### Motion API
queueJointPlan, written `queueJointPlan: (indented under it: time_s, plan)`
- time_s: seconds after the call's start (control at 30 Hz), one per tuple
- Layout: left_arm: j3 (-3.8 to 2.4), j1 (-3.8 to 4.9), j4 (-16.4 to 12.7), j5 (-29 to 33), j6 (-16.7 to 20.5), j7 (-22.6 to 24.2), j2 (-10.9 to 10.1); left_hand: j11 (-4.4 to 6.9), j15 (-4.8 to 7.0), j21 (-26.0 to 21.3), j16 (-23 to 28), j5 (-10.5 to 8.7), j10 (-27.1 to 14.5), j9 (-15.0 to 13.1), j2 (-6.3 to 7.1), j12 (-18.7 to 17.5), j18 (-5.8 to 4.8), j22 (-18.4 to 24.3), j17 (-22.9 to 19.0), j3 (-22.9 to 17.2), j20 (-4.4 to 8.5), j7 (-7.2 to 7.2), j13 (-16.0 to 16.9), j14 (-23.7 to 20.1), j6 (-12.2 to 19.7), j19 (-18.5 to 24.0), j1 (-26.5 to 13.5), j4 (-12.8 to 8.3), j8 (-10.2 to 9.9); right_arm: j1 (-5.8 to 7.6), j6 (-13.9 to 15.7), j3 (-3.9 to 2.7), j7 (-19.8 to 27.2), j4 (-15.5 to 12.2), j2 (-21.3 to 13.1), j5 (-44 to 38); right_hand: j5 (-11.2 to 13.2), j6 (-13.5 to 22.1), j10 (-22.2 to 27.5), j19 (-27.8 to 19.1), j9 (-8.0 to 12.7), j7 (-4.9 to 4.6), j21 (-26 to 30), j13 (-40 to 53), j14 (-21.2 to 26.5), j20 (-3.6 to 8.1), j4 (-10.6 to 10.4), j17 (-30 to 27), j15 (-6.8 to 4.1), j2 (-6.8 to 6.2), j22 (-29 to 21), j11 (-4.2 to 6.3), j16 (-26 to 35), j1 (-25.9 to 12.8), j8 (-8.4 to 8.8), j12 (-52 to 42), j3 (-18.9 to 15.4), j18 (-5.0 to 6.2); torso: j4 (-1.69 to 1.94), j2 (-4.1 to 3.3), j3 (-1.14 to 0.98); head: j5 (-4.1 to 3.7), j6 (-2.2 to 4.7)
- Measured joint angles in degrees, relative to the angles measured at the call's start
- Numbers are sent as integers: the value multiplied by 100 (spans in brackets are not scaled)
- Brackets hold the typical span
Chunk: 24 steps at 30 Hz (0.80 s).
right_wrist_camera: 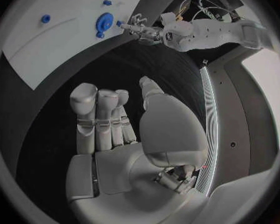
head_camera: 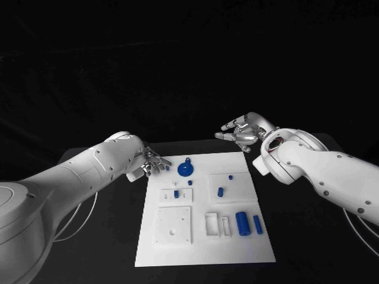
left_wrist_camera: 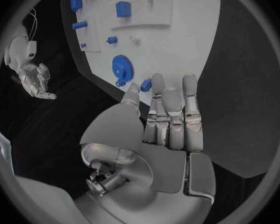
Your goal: Assemble the parts on the task board
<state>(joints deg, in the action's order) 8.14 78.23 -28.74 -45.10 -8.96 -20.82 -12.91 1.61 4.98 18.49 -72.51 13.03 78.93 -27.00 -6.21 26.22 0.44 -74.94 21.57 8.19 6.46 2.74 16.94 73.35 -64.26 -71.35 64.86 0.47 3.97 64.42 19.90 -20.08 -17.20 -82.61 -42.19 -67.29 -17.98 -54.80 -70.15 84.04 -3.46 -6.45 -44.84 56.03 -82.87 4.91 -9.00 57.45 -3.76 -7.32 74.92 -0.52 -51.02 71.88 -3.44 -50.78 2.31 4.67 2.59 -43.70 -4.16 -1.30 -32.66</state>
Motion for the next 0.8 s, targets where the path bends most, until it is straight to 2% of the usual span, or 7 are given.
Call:
queueJointPlan:
  time_s: [0.17, 0.3, 0.47, 0.67, 0.8]
  plan:
    - [0, -2, 9, 15, 0, 22, 5, 21, 21, 0, 0, 0, -21, 8, -61, 0, -1, 1, -8, -23, 0, 0, 0, -19, 0, 0, 62, -23, 0, 1, 0, 0, -1, 0, 1, 0, 0, 0, 0, 0, 0, 0, 0, 0, 0, 0, 0, 0, 0, 0, 0, 0, 0, 0, 0, 0, 0, 0, 2, 4, 1, -8, -5]
    - [0, -2, 21, 38, 0, 47, 8, -1, 2, -22, 0, 0, -45, 56, -181, 0, 0, 1, -21, -76, -22, 30, -5, -38, 93, 22, 181, -76, 0, 3, 0, 0, -2, 0, 3, -1, 0, 0, 0, 0, 0, 0, 0, 0, 0, 0, 0, 0, 0, 0, 0, 0, 0, 0, 0, 0, 0, 0, 5, 7, 1, -9, -4]
    - [0, -1, 43, 73, -17, 77, 17, -21, -18, -48, 0, 0, -64, 498, -326, 0, 0, 1, -21, -119, -21, 50, -6, -58, 114, 21, 326, -168, 42, 4, -1, 0, -4, 1, 10, -1, 0, 0, -21, 0, 0, 0, 0, 6, 0, 0, 0, 5, 0, 0, -1, 21, 0, 0, 0, 0, 0, 0, 5, 7, 1, -10, -4]
    - [-2, 3, 60, 107, -64, 108, 31, 0, 3, -48, 0, 33, -84, 667, -458, 0, 0, 2, -27, -199, -21, 50, -6, -79, 114, 21, 459, -279, 75, 4, -2, 0, -6, 3, 16, -2, 0, 0, -21, 0, 0, 0, 0, 9, 0, 0, 0, 9, 0, 0, -1, 21, 0, 0, 0, 0, 0, 0, 7, 7, 2, -13, -1]
    - [-3, 4, 81, 123, -98, 128, 43, 0, 3, -48, 0, 32, -84, 728, -497, 0, -1, 2, -26, -211, -21, 50, -6, -79, 114, 21, 497, -386, 101, 5, -2, 0, -7, 3, 20, -3, 0, 0, -21, 0, 0, 0, 0, 9, 0, 0, 0, 9, 0, 0, -1, 21, 0, 0, 0, 0, 0, 0, 9, 4, 3, -15, -5]
